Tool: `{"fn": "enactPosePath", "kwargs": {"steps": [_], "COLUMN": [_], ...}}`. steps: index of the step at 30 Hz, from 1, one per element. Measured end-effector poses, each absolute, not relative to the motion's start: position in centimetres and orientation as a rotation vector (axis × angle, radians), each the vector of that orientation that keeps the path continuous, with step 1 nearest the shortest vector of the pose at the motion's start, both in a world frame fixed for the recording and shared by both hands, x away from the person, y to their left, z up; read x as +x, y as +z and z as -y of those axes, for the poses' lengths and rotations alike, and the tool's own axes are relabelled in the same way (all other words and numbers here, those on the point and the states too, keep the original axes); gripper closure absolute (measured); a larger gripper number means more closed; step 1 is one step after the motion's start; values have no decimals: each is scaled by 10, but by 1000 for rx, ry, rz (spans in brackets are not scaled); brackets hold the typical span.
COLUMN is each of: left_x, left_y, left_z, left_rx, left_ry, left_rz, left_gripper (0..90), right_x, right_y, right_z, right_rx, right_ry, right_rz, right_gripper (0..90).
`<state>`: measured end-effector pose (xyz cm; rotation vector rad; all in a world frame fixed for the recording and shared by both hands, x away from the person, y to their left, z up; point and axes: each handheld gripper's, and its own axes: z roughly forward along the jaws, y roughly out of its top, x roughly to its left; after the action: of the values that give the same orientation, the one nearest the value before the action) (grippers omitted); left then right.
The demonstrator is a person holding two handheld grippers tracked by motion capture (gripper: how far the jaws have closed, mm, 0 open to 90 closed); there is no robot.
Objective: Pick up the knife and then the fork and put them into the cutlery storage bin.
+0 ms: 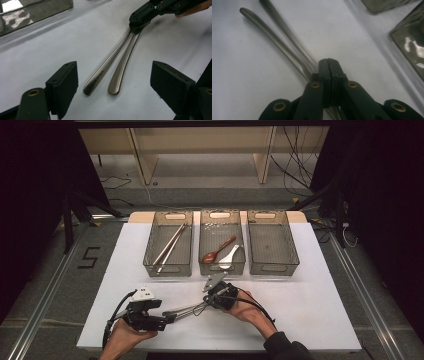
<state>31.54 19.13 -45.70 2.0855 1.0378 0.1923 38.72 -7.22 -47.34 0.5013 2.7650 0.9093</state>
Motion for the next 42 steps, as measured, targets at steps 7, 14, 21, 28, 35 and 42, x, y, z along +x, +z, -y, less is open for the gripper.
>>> {"fn": "enactPosePath", "kwargs": {"steps": [7,14,21,28,35,42], "left_x": [316,315,316,316,316,316], "left_y": [-457,-456,-456,-457,-457,-457], "left_z": [-192,-192,-192,-192,-193,-193], "left_rx": [2087,2086,2086,2084,2082,2084], "left_ry": [190,193,194,193,193,193], "left_rz": [-1040,-1040,-1042,-1042,-1044,-1045], "left_gripper": [220,220,213,212,211,211], "right_x": [388,378,368,367,368,369], "right_y": [-459,-452,-457,-466,-472,-473], "right_z": [84,86,82,78,73,71], "right_rx": [538,442,330,281,237,197], "right_ry": [962,979,907,817,768,738], "right_rz": [-2744,-2778,-2800,-2792,-2765,-2745], "right_gripper": [852,713,611,615,680,750]}}
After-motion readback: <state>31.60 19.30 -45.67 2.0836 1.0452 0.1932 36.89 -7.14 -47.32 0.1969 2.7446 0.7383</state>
